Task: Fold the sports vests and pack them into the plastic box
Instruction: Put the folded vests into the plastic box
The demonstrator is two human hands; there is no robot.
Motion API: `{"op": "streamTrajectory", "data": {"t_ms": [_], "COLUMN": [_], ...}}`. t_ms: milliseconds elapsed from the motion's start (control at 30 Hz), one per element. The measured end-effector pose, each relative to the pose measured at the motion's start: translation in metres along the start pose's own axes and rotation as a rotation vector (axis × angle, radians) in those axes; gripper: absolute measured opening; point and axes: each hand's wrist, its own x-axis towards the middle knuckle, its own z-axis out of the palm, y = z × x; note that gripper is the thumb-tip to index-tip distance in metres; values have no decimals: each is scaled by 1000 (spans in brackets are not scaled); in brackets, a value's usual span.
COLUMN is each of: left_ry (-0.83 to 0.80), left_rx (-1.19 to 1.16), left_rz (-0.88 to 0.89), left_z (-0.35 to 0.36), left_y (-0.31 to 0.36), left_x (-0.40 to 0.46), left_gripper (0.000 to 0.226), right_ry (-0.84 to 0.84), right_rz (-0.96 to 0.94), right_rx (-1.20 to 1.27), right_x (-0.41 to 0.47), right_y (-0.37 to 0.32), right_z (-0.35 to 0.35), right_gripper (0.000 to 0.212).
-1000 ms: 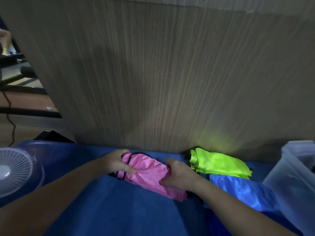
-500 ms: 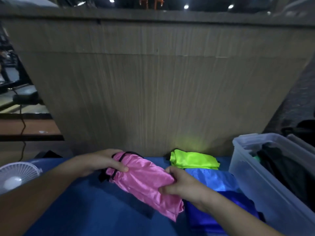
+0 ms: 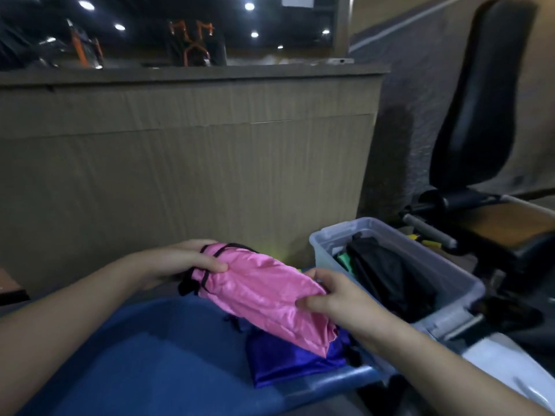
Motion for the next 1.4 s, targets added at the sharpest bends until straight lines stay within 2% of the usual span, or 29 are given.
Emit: {"op": "streamTrajectory", "data": {"t_ms": [200, 400, 500, 667, 767, 833, 933, 1100, 1167, 1233, 1300, 1400], "left_ry": [17, -29, -27, -26, -47, -78, -116, -185, -155, -100, -74, -47], "left_rx": [106, 152, 187, 270, 384, 491, 657, 898, 947, 958, 930, 897], "left_rz": [101, 185, 180, 162, 142, 123, 101, 104, 144, 184, 203, 244], "left_z": [52, 104, 124, 152, 163, 167, 171, 173, 174, 175, 176, 173], "left_y": [52, 93, 106, 110, 105, 102, 100, 97, 97, 97, 96, 96], "left_x": [64, 134, 171, 226, 251, 261, 270, 278, 277, 274, 271, 265], "left_gripper": [53, 46, 32, 20, 31, 42, 41, 48, 49, 52, 53, 51], "right_ry": [181, 334, 362, 361, 274, 195, 84, -57, -16, 92, 162, 168], "right_rz": [-10, 9, 46, 136, 219, 247, 253, 300, 289, 254, 242, 243], "right_rx": [-96, -284, -346, -629, -686, -692, -742, -831, -941, -1078, -1119, -1092], "right_x": [-27, -29, -24, -6, 6, 12, 20, 27, 27, 26, 24, 20], "right_y": [-1, 13, 22, 39, 48, 54, 59, 62, 63, 66, 67, 63], "right_z": [-69, -136, -163, -191, -195, -193, -185, -177, -174, -174, -176, -179], "right_gripper": [15, 14, 14, 26, 32, 51, 65, 54, 45, 40, 43, 51]}}
